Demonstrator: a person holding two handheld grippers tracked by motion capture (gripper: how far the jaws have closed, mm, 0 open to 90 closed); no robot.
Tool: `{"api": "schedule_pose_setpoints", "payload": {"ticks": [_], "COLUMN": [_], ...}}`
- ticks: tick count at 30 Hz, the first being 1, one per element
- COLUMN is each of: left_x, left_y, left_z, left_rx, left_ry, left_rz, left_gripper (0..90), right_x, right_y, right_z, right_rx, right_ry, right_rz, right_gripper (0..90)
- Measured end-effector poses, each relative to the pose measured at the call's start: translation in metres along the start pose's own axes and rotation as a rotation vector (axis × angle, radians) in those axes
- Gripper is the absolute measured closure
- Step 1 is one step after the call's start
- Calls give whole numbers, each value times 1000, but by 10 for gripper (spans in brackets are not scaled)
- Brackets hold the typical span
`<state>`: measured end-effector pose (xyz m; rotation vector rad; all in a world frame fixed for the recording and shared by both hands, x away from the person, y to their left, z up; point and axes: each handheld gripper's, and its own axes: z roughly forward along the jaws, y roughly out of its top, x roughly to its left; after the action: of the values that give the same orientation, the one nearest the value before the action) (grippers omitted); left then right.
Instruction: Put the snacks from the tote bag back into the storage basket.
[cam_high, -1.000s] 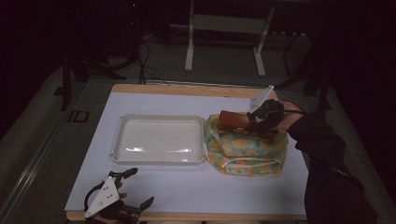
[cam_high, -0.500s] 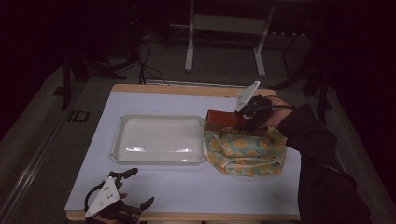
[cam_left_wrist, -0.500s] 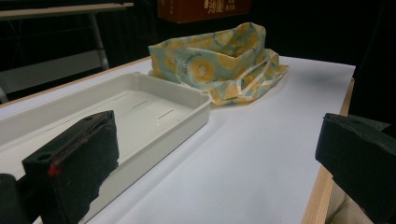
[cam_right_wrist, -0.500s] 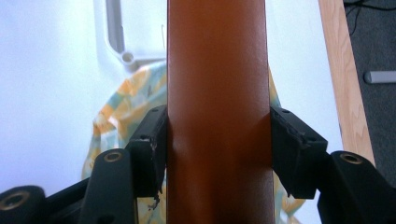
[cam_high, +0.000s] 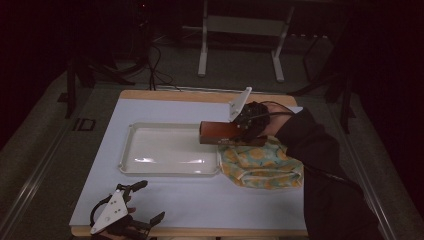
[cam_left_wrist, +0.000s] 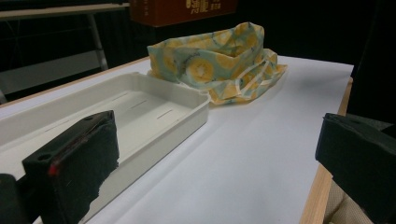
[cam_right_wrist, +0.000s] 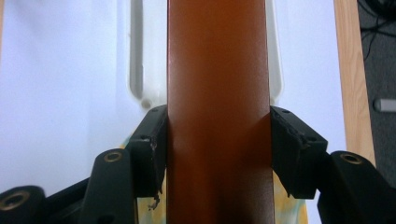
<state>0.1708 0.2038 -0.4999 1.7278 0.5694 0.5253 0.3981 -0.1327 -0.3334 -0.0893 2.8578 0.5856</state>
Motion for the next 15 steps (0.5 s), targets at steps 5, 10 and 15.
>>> {"api": "schedule_pose_setpoints", "payload": {"ticks": [5, 10, 15], "left_x": [0, 0, 0], "left_y": [0, 0, 0], "left_z": [-1, -1, -2], "left_rx": [0, -2, -4], "left_ry": [0, 0, 0], "left_rz": [1, 2, 1], "left_gripper": [0, 0, 0], "right_x": [4, 7, 9], "right_y": [20, 35, 48], "right_z": [10, 21, 32], "right_rx": [3, 7, -8], "right_ry": [18, 33, 40], "right_rz": [-28, -45, -45], "right_gripper": [429, 429, 428]}}
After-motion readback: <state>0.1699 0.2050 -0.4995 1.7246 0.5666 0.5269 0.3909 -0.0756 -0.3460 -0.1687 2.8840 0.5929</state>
